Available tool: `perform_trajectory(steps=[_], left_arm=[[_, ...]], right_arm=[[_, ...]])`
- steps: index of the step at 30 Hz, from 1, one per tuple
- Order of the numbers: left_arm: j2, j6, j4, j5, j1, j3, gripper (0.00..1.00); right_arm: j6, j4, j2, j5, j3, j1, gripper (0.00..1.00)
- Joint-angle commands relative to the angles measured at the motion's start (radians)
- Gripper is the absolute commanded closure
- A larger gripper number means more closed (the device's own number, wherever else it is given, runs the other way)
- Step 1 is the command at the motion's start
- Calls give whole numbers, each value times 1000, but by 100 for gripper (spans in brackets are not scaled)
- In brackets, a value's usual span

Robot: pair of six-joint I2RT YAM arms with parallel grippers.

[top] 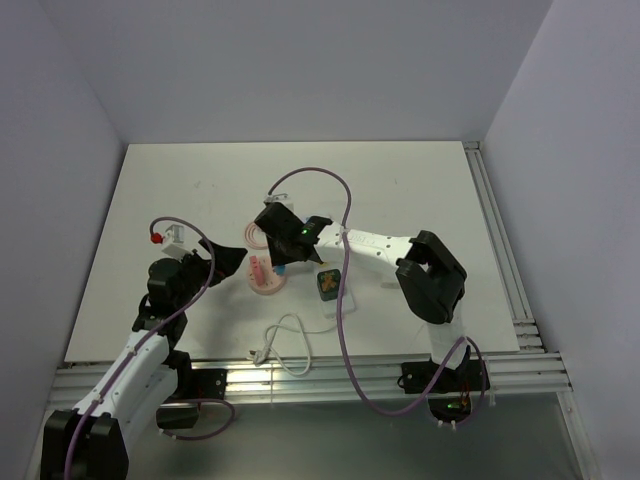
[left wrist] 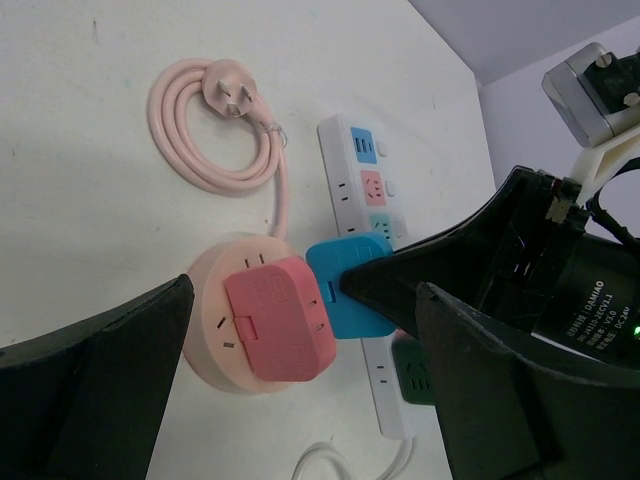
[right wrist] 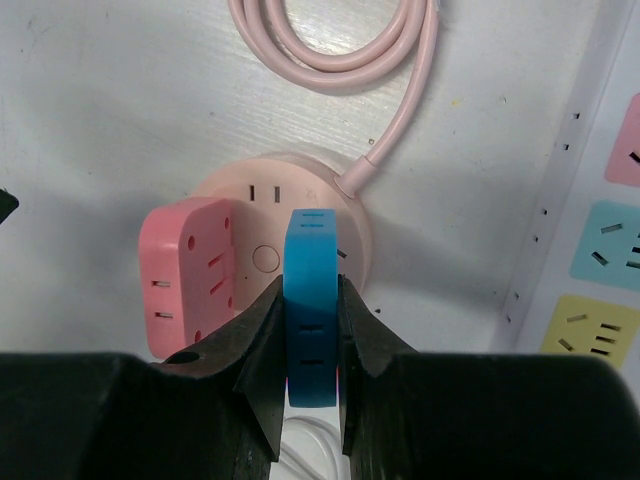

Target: Insert the plug

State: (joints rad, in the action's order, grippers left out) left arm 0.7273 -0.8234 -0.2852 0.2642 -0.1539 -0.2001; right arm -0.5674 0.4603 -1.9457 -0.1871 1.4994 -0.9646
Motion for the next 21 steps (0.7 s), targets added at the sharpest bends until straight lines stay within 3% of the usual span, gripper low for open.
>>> perform_trajectory(steps=[1, 21], left_arm=[[3, 27, -29, 9, 5, -18, 2], [29, 27, -43, 15, 5, -21, 2]], right_arm=[[6, 12, -15, -15, 30, -6, 100], [8, 58, 21, -12, 45, -6, 100]])
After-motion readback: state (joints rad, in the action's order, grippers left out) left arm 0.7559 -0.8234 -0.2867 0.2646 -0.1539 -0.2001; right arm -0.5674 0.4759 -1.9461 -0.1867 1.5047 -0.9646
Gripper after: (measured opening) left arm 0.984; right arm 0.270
